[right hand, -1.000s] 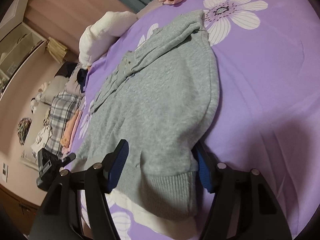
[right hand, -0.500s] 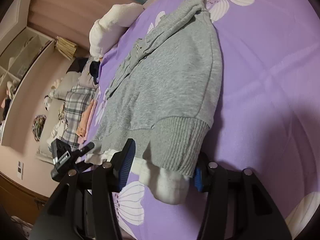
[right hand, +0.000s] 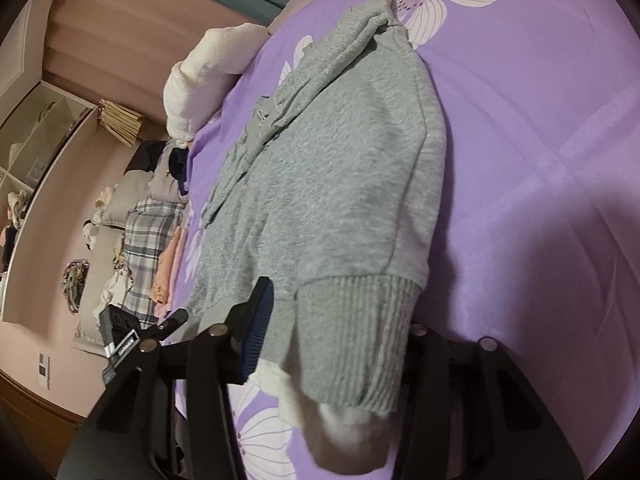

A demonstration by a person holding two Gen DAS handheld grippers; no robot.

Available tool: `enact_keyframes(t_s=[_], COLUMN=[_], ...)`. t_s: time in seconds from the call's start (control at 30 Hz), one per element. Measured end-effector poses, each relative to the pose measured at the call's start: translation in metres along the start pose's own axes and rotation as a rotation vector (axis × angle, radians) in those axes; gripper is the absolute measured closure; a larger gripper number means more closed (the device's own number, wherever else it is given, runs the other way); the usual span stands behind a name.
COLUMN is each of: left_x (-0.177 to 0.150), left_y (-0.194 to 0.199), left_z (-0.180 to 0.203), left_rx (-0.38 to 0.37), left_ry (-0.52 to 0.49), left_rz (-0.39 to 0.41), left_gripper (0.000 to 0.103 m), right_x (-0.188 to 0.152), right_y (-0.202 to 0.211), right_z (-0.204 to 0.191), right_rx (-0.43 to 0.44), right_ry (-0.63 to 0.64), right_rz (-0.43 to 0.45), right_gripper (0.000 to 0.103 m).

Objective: Fold small clothes

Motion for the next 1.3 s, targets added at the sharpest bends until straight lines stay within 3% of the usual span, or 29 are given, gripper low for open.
enact_keyframes(t_s=[0.07, 0.27, 0.33, 0.47, 0.57, 0.63, 0.83, 1.13, 1.3], left_x=[0.004, 0.015, 0.016, 0.019, 0.018, 0.019, 0.029, 0.027, 0.023], left_y=[-0.004, -0.009, -0.011, -0.009, -0.004, 0.001, 0.022, 0.053, 0.079], left_z=[-0.003, -0.003, -0.006, -0.020, -0.017, -0.009, 0.008, 0.042, 0.052], left_rx=[-0.005, -0.003, 0.008, 0.009, 0.017, -0.018, -0.124, -0.270, -0.290], left_ry=[0.026, 0.055, 0.063, 0.142, 0.115, 0.087, 0.052, -0.023, -0.036], left_rz=[0.005, 0.010, 0.009, 0.018, 0.031, 0.049, 0.136, 0.140, 0.128], left_gripper=[0.042, 0.047, 0.064, 0.073, 0.081, 0.088, 0.092, 0.094, 0.094], right_x=[0.003, 0.013, 0.014, 0.014, 0.011, 0.011, 0.011, 0.010, 0.002], right_y=[-0.003, -0.007, -0.008, -0.007, -0.005, -0.002, 0.013, 0.043, 0.064], right_z=[0.004, 0.010, 0.010, 0.009, 0.005, 0.000, -0.015, -0.036, -0.045], right_rx=[-0.011, 0.012, 0.022, 0.018, 0.010, 0.025, 0.087, 0.128, 0.117], right_ry=[-0.011, -0.041, -0.040, -0.025, 0.010, 0.027, 0.034, 0.071, 0.106], right_rz=[-0.001, 0.000, -0.003, -0.002, 0.004, 0.018, 0.053, 0.079, 0.055], right_gripper=[0.073, 0.078, 0.079, 0.084, 0.089, 0.091, 0.093, 0.093, 0.093])
Point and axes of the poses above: each gripper's, at about its wrist camera, not at the fingertips, and y roughly against the way its jaws point, z to its right, x to its top, the point moved 9 cm from there along -y, roughly the way its jaws point, and after that the axes turned 12 degrees about z, right-handed, at the moved point
